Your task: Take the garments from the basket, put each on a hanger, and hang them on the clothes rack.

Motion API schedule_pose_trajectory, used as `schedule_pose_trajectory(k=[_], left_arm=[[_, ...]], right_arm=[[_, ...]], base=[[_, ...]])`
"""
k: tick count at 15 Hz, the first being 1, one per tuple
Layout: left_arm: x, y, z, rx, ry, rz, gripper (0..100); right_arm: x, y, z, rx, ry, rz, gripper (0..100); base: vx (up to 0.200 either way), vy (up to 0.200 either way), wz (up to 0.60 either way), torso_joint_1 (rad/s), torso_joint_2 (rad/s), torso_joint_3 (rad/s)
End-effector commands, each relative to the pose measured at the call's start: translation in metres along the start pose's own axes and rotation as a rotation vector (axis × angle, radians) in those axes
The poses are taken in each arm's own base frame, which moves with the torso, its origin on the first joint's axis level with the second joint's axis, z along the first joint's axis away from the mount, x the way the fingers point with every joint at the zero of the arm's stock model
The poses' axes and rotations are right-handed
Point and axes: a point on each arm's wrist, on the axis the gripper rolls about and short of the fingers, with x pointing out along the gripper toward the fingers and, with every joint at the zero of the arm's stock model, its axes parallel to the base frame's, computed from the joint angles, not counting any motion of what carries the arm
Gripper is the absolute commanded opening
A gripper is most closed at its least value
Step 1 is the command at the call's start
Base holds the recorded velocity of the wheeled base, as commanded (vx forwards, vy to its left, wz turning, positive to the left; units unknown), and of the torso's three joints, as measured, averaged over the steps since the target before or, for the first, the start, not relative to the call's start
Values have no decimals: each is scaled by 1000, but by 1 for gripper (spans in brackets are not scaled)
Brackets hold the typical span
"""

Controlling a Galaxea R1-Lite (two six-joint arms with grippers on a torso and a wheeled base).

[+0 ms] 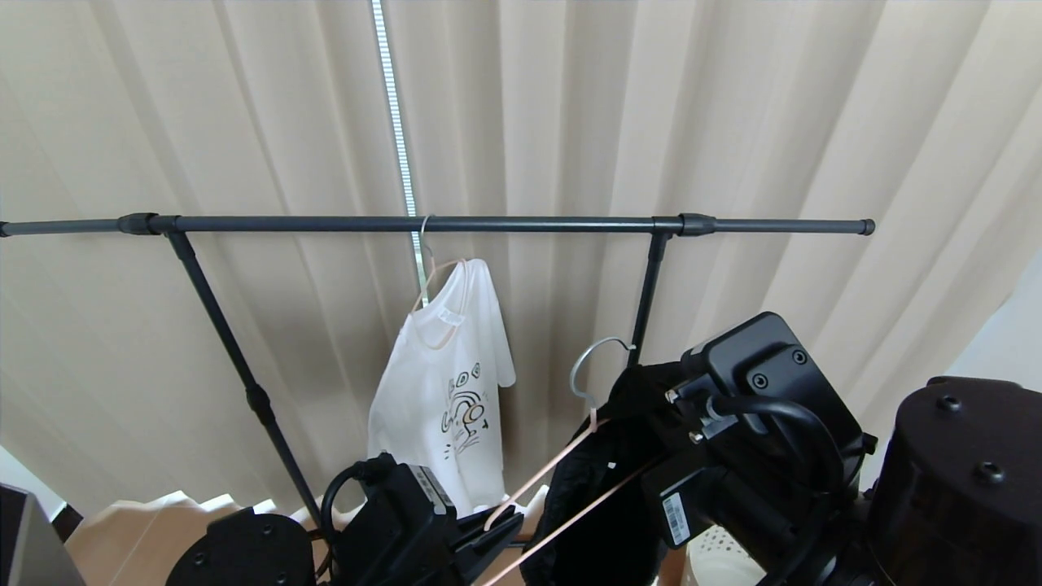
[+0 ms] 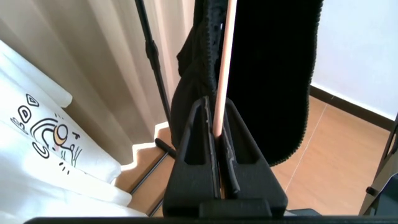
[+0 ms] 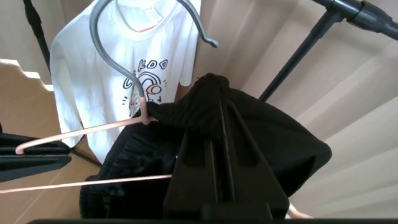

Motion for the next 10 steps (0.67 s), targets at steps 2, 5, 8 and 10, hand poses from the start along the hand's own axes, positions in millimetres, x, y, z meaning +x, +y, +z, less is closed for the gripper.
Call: schedule_pose_trajectory(k=[2, 5, 8, 10], left_arm=[[-2, 0, 4, 0, -18, 0, 0], [-3, 0, 4, 1, -19, 0, 0], [-4, 0, 4, 0, -18, -1, 0], [-4, 0, 4, 0, -18, -1, 0]], right_arm=[[0, 1, -1, -4, 3, 0, 0], [0, 0, 0, -2, 2, -3, 100], [4, -5, 0, 5, 6, -71, 100], [5, -7, 2, 12, 2, -79, 100]], base=[[0, 0, 0, 0, 0, 0], [0, 0, 0, 0, 0, 0], [0, 0, 0, 0, 0, 0], [0, 0, 0, 0, 0, 0]])
